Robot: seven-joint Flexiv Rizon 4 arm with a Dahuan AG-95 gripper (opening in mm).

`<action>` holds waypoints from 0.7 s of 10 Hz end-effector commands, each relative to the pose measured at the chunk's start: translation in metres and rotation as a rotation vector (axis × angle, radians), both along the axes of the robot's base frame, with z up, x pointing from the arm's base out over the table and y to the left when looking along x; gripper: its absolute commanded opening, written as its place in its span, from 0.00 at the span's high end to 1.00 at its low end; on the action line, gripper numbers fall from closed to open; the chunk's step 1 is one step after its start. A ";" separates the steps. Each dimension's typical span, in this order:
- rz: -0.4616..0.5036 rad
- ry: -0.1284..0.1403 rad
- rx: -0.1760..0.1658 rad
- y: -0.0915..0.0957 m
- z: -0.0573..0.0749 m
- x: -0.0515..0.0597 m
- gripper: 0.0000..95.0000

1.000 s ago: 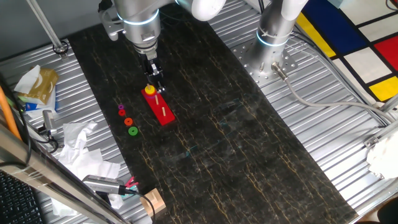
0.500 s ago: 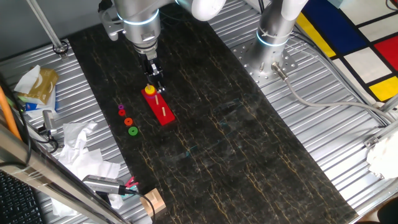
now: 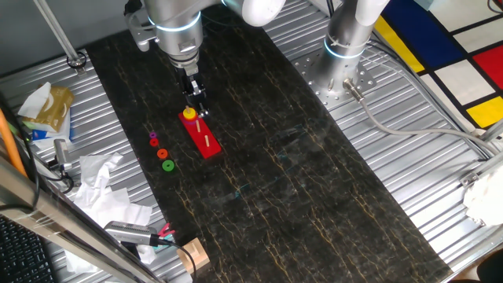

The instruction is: Take out one Hanoi block and throw it aside

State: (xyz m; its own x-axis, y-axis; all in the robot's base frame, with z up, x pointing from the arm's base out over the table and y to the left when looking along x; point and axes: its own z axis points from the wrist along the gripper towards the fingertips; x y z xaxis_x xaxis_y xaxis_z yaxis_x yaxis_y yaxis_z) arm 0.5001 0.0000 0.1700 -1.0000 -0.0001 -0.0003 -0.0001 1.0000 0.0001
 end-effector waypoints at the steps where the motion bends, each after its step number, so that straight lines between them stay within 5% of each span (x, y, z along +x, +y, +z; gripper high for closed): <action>1: 0.148 -0.165 0.023 0.000 0.000 0.000 1.00; 7: 0.143 -0.165 0.022 0.000 0.000 0.000 1.00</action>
State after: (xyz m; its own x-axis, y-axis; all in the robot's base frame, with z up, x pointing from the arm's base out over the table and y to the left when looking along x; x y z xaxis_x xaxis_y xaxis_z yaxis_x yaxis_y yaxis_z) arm 0.4977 -0.0004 0.1712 -0.9788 -0.1325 -0.1562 -0.1354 0.9908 0.0080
